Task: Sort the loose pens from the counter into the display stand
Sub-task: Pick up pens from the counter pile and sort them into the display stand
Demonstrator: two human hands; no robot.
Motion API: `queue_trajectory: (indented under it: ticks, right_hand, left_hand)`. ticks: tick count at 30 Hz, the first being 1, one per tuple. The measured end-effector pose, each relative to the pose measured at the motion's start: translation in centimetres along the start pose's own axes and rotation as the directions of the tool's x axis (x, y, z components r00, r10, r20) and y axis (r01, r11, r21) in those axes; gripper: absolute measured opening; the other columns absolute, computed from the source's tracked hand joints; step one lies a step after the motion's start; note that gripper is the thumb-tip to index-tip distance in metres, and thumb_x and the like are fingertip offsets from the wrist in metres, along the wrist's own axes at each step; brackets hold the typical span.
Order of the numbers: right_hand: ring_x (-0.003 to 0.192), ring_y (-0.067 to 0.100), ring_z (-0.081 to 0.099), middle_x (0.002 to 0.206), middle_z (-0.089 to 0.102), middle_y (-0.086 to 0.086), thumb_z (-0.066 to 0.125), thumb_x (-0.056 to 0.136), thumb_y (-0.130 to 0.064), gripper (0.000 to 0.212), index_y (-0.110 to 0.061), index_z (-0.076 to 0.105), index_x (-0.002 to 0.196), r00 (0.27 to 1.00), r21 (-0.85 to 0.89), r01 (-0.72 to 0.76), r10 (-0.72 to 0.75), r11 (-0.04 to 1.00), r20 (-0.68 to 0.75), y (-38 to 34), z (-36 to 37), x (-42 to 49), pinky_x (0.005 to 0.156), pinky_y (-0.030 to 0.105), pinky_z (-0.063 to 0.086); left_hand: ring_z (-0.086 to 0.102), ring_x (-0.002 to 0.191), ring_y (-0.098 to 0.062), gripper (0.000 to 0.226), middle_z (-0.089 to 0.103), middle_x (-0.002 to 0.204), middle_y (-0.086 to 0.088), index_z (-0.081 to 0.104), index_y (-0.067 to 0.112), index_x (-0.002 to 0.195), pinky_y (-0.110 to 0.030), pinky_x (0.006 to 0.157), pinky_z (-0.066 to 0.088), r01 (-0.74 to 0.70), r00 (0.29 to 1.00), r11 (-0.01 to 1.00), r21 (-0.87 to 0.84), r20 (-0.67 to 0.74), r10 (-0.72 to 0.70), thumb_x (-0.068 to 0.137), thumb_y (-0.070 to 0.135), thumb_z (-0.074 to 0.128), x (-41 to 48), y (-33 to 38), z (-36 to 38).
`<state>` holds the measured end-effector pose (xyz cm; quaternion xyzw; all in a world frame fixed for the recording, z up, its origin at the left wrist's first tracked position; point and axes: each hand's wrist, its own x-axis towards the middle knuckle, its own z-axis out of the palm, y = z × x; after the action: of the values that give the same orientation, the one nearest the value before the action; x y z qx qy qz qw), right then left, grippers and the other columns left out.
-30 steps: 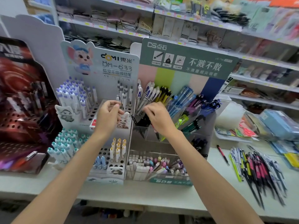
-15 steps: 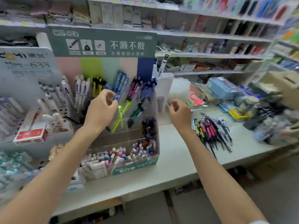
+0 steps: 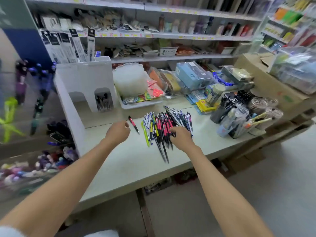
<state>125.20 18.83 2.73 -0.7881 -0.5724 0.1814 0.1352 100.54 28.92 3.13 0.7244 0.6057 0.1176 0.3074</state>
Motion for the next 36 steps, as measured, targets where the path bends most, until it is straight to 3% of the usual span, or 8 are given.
queue_trajectory:
  ticks: [7, 14, 19, 22, 25, 30, 33, 36]
  right_hand:
    - [0.120, 0.025, 0.052, 0.123, 0.064, 0.007, 0.053, 0.091, -0.002, 0.033, -0.010, 0.066, 0.121, 0.990, 0.108, 0.035, -0.020, 0.993, -0.137, 4.1, -0.3, 5.4, 0.103, 0.035, 0.040]
    - [0.116, 0.021, 0.051, 0.120, 0.063, 0.006, 0.053, 0.092, -0.001, 0.031, -0.009, 0.066, 0.118, 0.992, 0.141, 0.098, -0.085, 0.985, -0.096, 6.1, 0.1, 11.7, 0.103, 0.032, 0.038]
    - [0.115, 0.021, 0.052, 0.116, 0.065, 0.006, 0.052, 0.089, 0.003, 0.032, -0.007, 0.067, 0.115, 0.989, 0.169, 0.141, -0.132, 0.975, -0.063, 8.1, 0.3, 14.8, 0.097, 0.019, 0.030]
    - [0.114, 0.022, 0.052, 0.116, 0.064, 0.006, 0.053, 0.090, 0.001, 0.030, -0.008, 0.066, 0.116, 0.986, 0.190, 0.161, -0.148, 0.968, -0.083, 8.7, 0.2, 16.8, 0.097, 0.020, 0.030]
    - [0.126, 0.024, 0.045, 0.130, 0.056, 0.006, 0.055, 0.093, -0.014, 0.033, -0.013, 0.060, 0.126, 0.980, 0.194, 0.200, -0.192, 0.960, -0.057, 8.8, 0.9, 18.0, 0.109, 0.033, 0.028]
    - [0.146, 0.019, 0.017, 0.156, 0.028, 0.004, 0.045, 0.099, -0.042, 0.052, -0.023, 0.038, 0.146, 0.970, 0.147, 0.228, -0.237, 0.963, 0.051, 9.9, 3.4, 18.4, 0.119, 0.042, 0.007]
    - [0.146, 0.019, 0.015, 0.157, 0.026, 0.005, 0.039, 0.097, -0.047, 0.056, -0.020, 0.036, 0.147, 0.973, 0.189, 0.216, -0.228, 0.958, 0.045, 10.8, 4.2, 18.6, 0.120, 0.041, 0.005]
    - [0.144, 0.020, 0.017, 0.155, 0.029, 0.005, 0.043, 0.096, -0.041, 0.052, -0.019, 0.040, 0.143, 0.977, 0.231, 0.210, -0.215, 0.950, -0.007, 11.3, 4.6, 19.0, 0.120, 0.043, 0.009]
  left_hand:
    - [0.051, 0.122, -0.036, 0.038, 0.053, 0.136, -0.017, 0.048, 0.004, 0.134, -0.037, 0.092, 0.043, 0.225, 0.974, 0.974, -0.007, -0.037, -0.225, 0.098, 0.016, 0.046, 6.8, 0.2, 6.8]
    - [0.055, 0.104, -0.040, 0.037, 0.050, 0.121, -0.021, 0.048, 0.000, 0.126, -0.047, 0.081, 0.050, 0.354, 0.929, 0.935, -0.003, -0.115, -0.351, 0.094, 0.017, 0.056, 12.3, 0.6, 11.3]
    - [0.056, 0.087, -0.035, 0.020, 0.056, 0.094, -0.011, 0.051, 0.004, 0.106, -0.040, 0.068, 0.043, 0.323, 0.946, 0.946, -0.031, 0.003, -0.323, 0.090, 0.013, 0.057, 11.2, -0.1, 12.6]
    - [0.056, 0.111, -0.035, 0.056, 0.058, 0.127, -0.017, 0.051, 0.007, 0.134, -0.042, 0.094, 0.046, 0.432, 0.901, 0.881, -0.195, 0.054, -0.430, 0.095, 0.047, 0.048, 10.7, 1.0, 13.6]
    - [0.046, 0.123, -0.039, 0.096, 0.045, 0.138, -0.022, 0.050, 0.006, 0.134, -0.050, 0.105, 0.040, 0.556, 0.829, 0.794, -0.247, 0.092, -0.552, 0.078, 0.082, 0.034, 11.7, 3.6, 14.7]
    - [0.014, 0.147, -0.031, 0.116, 0.015, 0.160, -0.011, 0.009, 0.009, 0.155, -0.052, 0.115, 0.024, 0.544, 0.832, 0.805, -0.236, 0.031, -0.554, 0.075, 0.078, 0.057, 10.4, 8.1, 16.9]
    - [0.003, 0.151, -0.024, 0.123, 0.000, 0.165, -0.004, -0.006, 0.016, 0.157, -0.047, 0.122, 0.014, 0.487, 0.864, 0.758, -0.433, 0.108, -0.493, 0.075, 0.062, 0.073, 8.2, 7.0, 17.4]
    - [-0.001, 0.151, -0.021, 0.133, -0.007, 0.165, 0.002, -0.014, 0.019, 0.155, -0.043, 0.122, 0.012, 0.399, 0.917, 0.855, -0.330, 0.126, -0.379, 0.070, 0.051, 0.083, 6.5, 6.1, 18.4]
